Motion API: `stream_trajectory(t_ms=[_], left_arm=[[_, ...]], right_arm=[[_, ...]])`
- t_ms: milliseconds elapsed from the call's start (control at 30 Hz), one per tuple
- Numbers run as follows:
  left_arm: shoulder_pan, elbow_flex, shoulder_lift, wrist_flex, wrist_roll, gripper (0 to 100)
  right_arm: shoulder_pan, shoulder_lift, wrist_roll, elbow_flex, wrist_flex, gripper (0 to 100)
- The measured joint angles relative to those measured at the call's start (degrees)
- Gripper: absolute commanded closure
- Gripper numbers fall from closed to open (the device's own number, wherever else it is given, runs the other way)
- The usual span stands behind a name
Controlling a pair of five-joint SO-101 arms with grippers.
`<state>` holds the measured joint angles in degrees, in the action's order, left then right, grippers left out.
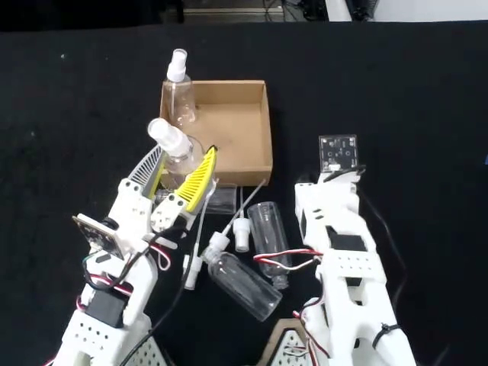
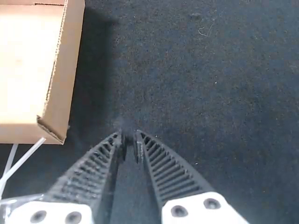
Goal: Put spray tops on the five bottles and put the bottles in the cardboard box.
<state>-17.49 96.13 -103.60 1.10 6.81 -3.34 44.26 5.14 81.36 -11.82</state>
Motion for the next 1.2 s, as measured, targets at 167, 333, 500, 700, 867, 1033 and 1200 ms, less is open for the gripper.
stream_trajectory(t_ms=[167, 333, 500, 700, 867, 1033, 1200], left_arm=[[5.71, 0.0, 0.09, 4.48, 0.0, 97], [10.02, 0.0, 0.0, 14.24, 0.0, 97], [10.46, 0.09, 2.99, 13.98, 0.0, 97], [10.64, -10.29, 22.33, 13.98, 0.0, 97], [10.64, -18.99, 45.98, 22.86, 0.0, 97], [10.73, -19.43, 67.6, 43.08, 0.0, 97], [10.64, -23.74, 85.01, 57.41, 0.0, 97]], right_arm=[[0.0, 0.0, 0.0, 0.0, 0.0, 98.7], [0.0, 0.0, 0.0, 0.0, 0.0, 98.7], [0.0, 0.0, 0.0, 0.0, 0.0, 98.7], [0.0, 0.0, 0.0, 0.0, 0.0, 98.7], [0.0, 0.0, 0.0, 0.0, 0.0, 98.7], [0.0, 0.0, 0.0, 0.0, 0.0, 98.7], [0.0, 0.0, 0.0, 0.0, 0.0, 98.7]])
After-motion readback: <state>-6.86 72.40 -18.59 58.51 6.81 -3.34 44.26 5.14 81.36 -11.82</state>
